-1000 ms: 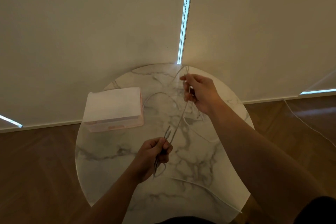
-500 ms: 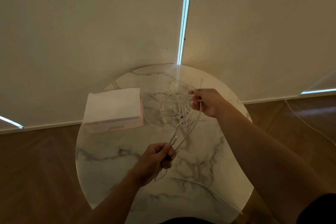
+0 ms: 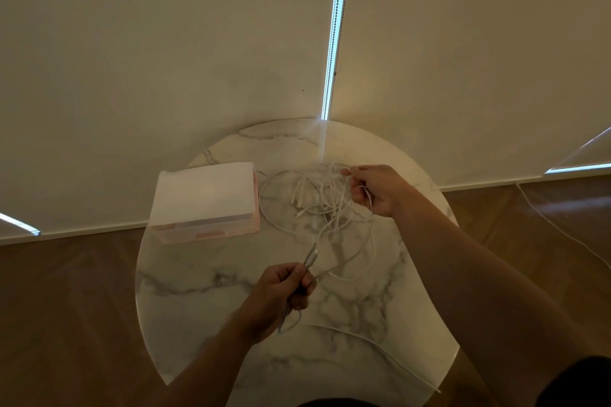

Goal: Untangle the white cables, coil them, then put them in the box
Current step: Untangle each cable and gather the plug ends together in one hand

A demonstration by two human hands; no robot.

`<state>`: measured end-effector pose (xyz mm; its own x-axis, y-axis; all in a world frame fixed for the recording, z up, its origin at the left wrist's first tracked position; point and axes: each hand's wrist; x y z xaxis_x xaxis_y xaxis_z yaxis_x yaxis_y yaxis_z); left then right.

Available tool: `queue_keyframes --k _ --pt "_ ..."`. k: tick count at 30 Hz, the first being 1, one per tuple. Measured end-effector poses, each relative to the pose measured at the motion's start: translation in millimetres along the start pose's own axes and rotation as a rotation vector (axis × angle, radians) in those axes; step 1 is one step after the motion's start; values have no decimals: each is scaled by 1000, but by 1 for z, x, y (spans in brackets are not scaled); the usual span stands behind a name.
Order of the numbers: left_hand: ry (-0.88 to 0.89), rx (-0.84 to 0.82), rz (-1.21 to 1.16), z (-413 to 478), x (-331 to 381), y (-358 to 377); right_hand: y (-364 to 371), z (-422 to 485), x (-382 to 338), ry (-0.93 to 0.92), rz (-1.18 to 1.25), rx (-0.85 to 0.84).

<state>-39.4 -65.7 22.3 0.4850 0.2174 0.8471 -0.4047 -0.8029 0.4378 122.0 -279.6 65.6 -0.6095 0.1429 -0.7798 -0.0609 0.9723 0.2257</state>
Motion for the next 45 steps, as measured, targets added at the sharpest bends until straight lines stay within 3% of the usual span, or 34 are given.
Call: queue_keyframes --k 4,6,8,11,14,16,20,22,24,27,30,33,37,39,42,45 --pt "2 8 -3 0 2 3 9 -13 -28 -379 95 -68" --pt "1 14 -3 1 4 4 10 -18 -40 -442 157 -93" --pt "3 15 -3 2 5 4 8 -17 -40 -372 48 -11" --pt "8 8 -5 1 5 4 -1 -12 -18 -79 -282 116" --pt "12 18 -15 0 4 4 -8 -13 -6 67 -294 88" --pt "12 16 -24 -1 3 3 -6 -18 -15 23 -246 52" --pt "3 21 -32 -2 2 4 2 -32 -49 -318 -27 -70" --pt "9 20 -32 -2 2 4 2 -35 -60 -404 131 -111" --pt "13 11 -32 -2 2 5 0 -31 -60 -354 67 -78" --pt "10 16 -28 -2 3 6 -5 -23 -39 -97 -304 37" --pt "23 13 -32 -3 3 8 -5 -23 -28 39 -440 70" --pt "16 22 -22 -4 2 7 2 -31 -36 -42 -338 12" --pt "20 20 -31 -3 2 7 -2 -29 -56 -260 145 -137" --pt "18 16 -33 -3 2 6 -6 -26 -51 -156 69 -114" --pt "16 17 -23 -4 2 5 -10 -24 -32 -30 -306 -54" --pt "23 11 -27 -4 1 5 -2 -31 -37 -162 -155 -124"
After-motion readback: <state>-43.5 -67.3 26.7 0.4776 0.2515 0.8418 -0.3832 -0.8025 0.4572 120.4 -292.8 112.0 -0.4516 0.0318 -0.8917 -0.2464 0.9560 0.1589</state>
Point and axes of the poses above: each hand's wrist, its own z-axis towards the middle knuckle, its own y-axis out of the palm, x = y × z, and after that the axes turned 10 degrees about -x, right-handed
